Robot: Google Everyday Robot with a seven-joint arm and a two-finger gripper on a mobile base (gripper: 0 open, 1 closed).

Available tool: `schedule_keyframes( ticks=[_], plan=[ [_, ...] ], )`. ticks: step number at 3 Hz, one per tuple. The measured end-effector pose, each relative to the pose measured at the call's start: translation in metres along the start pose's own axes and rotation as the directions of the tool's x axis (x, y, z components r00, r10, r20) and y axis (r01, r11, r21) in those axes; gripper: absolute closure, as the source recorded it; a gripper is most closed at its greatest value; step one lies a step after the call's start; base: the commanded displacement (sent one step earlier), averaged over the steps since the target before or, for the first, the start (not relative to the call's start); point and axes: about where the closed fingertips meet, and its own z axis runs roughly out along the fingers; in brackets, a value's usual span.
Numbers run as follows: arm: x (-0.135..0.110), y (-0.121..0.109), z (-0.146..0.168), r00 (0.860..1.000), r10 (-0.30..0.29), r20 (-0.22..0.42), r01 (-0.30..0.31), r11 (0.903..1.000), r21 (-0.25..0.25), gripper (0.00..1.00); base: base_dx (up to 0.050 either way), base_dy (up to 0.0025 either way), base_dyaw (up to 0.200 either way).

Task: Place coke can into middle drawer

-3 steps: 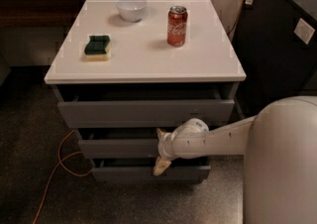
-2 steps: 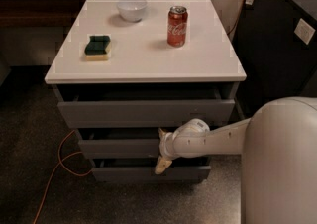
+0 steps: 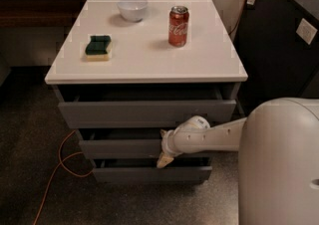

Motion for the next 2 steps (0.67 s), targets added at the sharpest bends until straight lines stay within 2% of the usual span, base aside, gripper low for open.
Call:
schedule_keyframes(
  ticks=[1, 2],
  plan=[
    [0.0024, 0.0012, 0.0059, 1.000, 0.004, -0.025, -0.005, 0.9994, -0.034, 0.48, 0.000, 0.00000, 0.000],
    [0.0006, 0.0042, 0.0079, 0.999, 0.002, -0.033, -0.004, 0.9982, -0.060, 0.72, 0.000, 0.00000, 0.000]
  ],
)
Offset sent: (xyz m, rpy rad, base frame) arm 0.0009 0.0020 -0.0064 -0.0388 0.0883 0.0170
